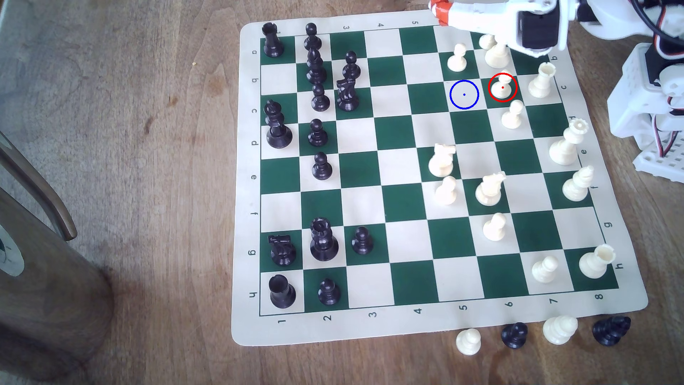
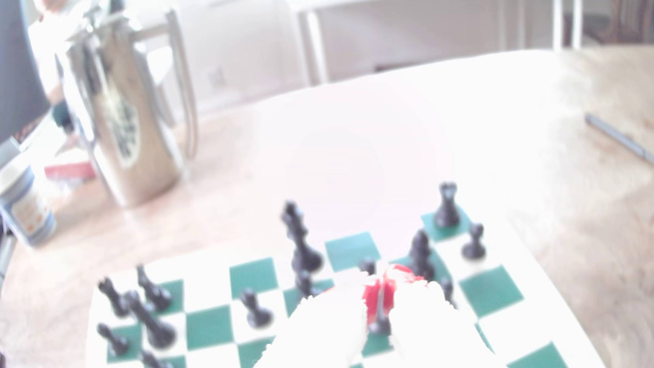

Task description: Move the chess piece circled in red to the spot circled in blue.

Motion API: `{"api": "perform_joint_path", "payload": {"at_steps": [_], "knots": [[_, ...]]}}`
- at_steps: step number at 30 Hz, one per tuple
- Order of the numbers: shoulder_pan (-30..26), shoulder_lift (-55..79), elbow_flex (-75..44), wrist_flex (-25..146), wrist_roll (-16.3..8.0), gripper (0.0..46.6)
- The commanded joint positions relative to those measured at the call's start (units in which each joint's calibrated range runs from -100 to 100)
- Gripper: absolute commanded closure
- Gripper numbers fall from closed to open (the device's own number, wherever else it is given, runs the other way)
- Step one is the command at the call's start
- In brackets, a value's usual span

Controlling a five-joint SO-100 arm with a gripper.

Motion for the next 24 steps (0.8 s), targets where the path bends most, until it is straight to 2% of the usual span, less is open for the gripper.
{"api": "perform_joint_path", "payload": {"at_steps": [1, 2, 3, 5, 6, 13, 19, 21, 24], "knots": [[3.4, 13.4, -25.9, 20.5, -1.2, 45.8], [3.7, 15.1, -28.7, 24.0, -1.2, 44.4], [3.8, 17.9, -32.8, 30.4, -1.2, 39.5], [3.4, 19.3, -35.4, 35.3, -1.5, 33.1], [3.2, 19.7, -36.5, 37.8, -1.5, 31.2], [6.1, 27.6, -43.2, 53.3, -0.5, 33.1], [6.3, 30.0, -39.3, 54.3, -0.9, 35.7], [6.6, 30.8, -37.1, 54.0, -0.3, 37.1], [6.9, 31.6, -35.7, 53.1, -0.1, 36.5]]}}
